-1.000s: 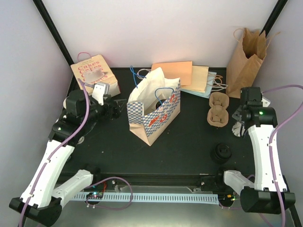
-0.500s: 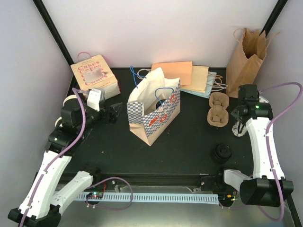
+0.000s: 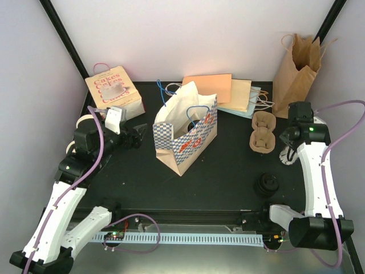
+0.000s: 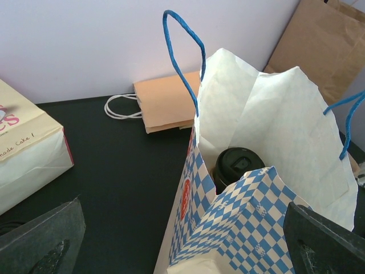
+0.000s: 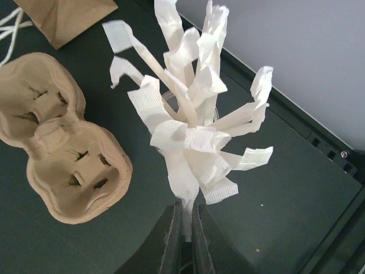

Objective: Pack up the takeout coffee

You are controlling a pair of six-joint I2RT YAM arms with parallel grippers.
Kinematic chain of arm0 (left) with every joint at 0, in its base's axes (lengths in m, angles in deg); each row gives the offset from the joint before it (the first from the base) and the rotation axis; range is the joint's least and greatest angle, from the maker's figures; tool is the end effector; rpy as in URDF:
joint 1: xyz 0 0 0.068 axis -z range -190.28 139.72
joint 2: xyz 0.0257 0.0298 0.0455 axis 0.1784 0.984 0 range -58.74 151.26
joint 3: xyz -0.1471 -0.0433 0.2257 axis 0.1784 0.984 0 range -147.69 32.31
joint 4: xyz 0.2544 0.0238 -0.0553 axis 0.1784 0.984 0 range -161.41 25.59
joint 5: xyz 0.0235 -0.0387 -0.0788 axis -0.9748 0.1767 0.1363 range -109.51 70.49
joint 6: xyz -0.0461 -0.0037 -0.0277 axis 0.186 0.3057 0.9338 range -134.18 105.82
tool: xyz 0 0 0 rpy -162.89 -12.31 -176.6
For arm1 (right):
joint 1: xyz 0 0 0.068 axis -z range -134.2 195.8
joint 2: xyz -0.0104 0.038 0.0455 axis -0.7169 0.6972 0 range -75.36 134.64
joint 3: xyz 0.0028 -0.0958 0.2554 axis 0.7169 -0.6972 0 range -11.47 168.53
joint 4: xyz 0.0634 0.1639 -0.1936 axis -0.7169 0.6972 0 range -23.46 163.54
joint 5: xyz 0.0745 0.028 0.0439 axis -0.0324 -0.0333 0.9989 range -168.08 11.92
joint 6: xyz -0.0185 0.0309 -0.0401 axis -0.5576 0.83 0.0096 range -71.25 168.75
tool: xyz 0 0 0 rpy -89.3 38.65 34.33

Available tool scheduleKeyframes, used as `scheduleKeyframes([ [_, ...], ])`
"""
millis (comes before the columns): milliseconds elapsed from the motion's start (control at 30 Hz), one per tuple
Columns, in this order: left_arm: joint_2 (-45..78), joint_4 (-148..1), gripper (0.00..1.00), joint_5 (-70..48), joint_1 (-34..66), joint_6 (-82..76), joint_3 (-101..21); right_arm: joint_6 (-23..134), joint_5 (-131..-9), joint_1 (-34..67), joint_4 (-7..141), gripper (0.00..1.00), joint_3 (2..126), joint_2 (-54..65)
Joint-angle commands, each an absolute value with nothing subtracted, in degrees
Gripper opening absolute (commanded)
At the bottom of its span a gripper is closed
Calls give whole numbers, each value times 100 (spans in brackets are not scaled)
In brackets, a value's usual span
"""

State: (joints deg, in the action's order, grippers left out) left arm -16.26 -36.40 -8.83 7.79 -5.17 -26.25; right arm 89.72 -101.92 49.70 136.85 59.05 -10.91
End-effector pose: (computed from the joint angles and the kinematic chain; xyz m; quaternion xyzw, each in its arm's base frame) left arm 0.1377 -0.0519 0.3820 0.1179 0.8034 -0.2092 0.5449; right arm 0.1883 -0.0272 0.3413 0.4066 0.8640 -0.1215 0.2709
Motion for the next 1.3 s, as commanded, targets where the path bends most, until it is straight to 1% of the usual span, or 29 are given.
scheduleKeyframes([
  [0,-1596,-3766,98,-938,765,-576,-2670,9085,-10270,5006,14067,10,6398,-1144],
  [433,-1501,-3682,98,-916,765,-487,-2675,9209,-10062,5008,14819,8,7569,-1087],
  [533,-1521,-3676,98,-902,765,-478,-2683,9271,-10024,5010,15097,5,7945,-1051],
  [667,-1506,-3681,99,-873,761,-465,-2684,9240,-9862,5004,15355,5,8392,-1069],
  [900,-1497,-3712,99,-786,765,-404,-2669,9190,-9580,5002,15352,3,8729,-1321],
  [1267,-1549,-3763,99,-747,765,-373,-2623,8865,-8692,5003,15285,1,9578,-1448],
])
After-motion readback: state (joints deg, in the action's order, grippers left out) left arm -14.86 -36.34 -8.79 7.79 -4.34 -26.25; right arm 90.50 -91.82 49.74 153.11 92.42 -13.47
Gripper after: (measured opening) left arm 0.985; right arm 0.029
